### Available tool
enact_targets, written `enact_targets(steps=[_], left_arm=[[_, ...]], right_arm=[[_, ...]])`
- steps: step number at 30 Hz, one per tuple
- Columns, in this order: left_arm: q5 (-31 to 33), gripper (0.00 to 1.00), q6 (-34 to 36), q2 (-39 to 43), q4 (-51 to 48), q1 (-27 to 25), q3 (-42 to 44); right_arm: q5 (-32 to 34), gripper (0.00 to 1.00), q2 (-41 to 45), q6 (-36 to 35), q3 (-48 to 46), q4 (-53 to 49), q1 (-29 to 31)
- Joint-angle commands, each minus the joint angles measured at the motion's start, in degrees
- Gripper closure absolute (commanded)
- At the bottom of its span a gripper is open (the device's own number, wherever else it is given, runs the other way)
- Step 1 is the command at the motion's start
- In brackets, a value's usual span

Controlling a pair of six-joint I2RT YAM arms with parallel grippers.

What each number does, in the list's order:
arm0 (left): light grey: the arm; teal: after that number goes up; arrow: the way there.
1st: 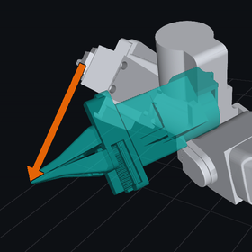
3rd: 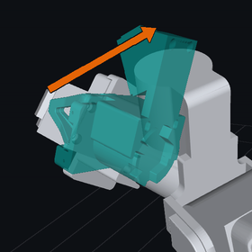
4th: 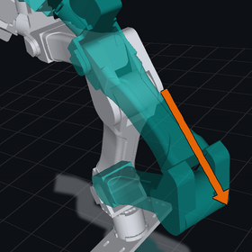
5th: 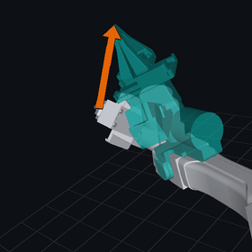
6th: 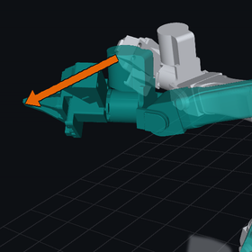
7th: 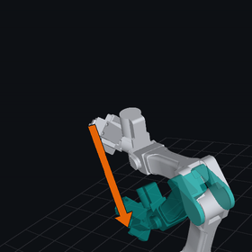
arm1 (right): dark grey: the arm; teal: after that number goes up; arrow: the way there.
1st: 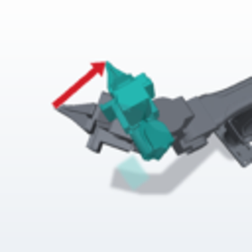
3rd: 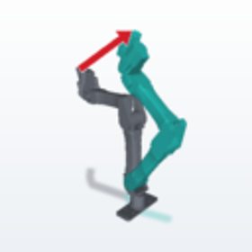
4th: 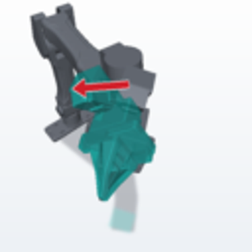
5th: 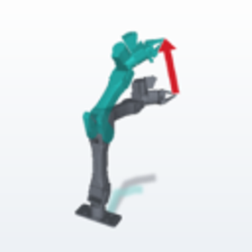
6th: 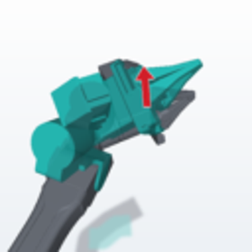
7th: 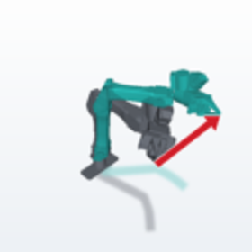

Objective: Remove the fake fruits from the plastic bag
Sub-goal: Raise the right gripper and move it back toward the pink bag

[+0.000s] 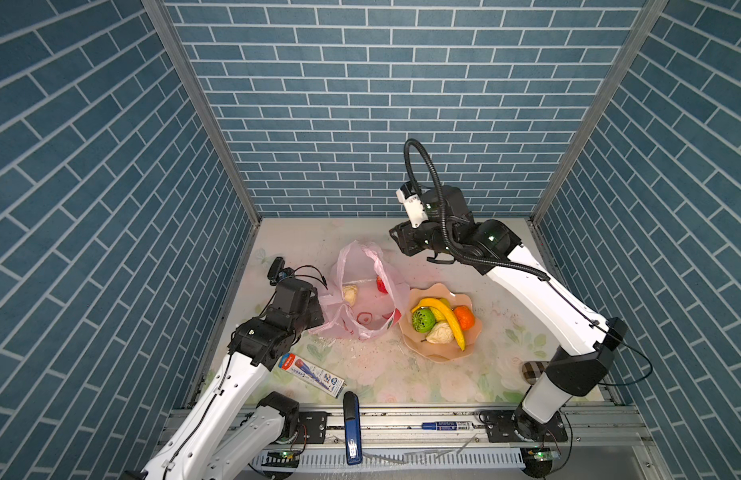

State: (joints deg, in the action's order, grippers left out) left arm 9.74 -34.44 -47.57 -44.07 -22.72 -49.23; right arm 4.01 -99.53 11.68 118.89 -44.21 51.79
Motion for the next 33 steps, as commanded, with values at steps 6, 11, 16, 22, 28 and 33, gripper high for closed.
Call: enact_targets(steps=[6,11,16,22,28,33], left_arm=[[0.2,0.99,-0.3,0.0,0.9,0.3,0.8],[0.8,0.99,-0.9,-0.4,0.8,0.3,1.0],[2.1,0.99,-1.6,0.0,0.5,0.3,1.1],[2.7,0.99,-2.4,-0.2,-0.1,0.3,1.3],[5.1,0.99,-4.8,1.0,-5.6,0.3,1.1],[3.5,0.99,-6.9,2.5,-8.8,0.3,2.0]], right_arm=[[-4.2,0.58,-9.0,-8.1,12.9,-6.6,9.4],[-7.6,0.59,-12.6,-7.6,15.5,-7.9,11.5],[-8.7,0.6,-17.7,-5.7,16.3,-9.2,11.6],[-8.7,0.65,-22.9,-1.4,15.9,-11.2,10.4],[-7.2,0.68,-21.5,1.0,7.3,-10.0,9.2],[-5.9,0.68,-19.5,1.2,0.0,-10.2,8.4]])
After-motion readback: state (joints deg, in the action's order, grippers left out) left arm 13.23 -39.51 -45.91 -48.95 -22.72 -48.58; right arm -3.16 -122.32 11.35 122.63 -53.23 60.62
